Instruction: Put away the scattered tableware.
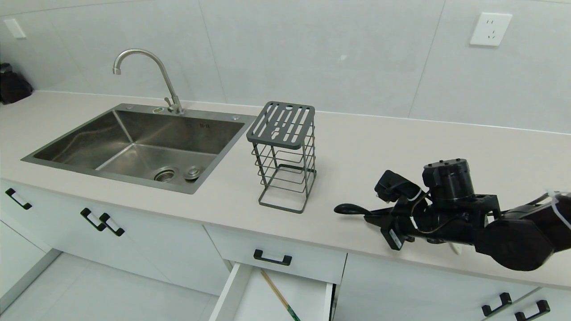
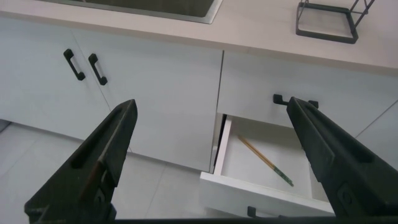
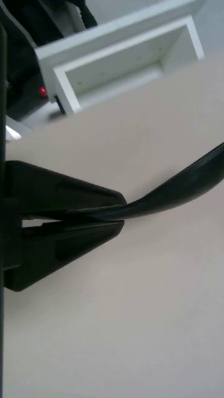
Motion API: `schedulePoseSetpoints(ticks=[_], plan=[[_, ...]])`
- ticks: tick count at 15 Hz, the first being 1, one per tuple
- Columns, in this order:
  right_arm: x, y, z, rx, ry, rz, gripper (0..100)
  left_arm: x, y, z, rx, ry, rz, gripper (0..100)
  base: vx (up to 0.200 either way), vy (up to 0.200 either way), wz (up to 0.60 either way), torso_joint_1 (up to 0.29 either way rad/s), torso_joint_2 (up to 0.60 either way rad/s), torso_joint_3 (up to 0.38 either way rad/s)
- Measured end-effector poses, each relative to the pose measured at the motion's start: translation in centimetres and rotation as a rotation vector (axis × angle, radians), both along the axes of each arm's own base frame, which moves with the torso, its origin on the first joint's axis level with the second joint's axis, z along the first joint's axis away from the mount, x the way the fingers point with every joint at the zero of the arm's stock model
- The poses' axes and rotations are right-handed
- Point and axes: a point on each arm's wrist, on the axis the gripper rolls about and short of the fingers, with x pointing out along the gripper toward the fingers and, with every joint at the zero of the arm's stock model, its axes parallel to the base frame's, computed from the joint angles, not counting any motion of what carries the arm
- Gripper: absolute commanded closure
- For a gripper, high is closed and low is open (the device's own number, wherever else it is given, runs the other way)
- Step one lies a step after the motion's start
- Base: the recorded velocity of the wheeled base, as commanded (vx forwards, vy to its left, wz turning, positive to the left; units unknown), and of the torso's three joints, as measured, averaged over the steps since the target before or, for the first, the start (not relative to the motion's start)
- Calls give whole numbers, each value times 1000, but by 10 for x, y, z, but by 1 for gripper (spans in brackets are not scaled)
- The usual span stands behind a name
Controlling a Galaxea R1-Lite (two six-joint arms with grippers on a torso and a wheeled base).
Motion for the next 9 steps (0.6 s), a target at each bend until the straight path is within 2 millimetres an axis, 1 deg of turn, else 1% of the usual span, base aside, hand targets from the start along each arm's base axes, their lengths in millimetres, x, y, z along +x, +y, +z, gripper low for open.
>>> schedulePoseSetpoints(ticks=[3,5,6,9], plan=[[-32,-12,6,5,-7,10,100,0,0,0,0,0,0,0,0,0,0,0,0,0],[-46,-17,10,6,-15,11,100,0,0,0,0,0,0,0,0,0,0,0,0,0],[-53,-16,11,6,-20,19,100,0,0,0,0,0,0,0,0,0,0,0,0,0],[-71,-6,15,7,-34,70,100,0,0,0,0,0,0,0,0,0,0,0,0,0]])
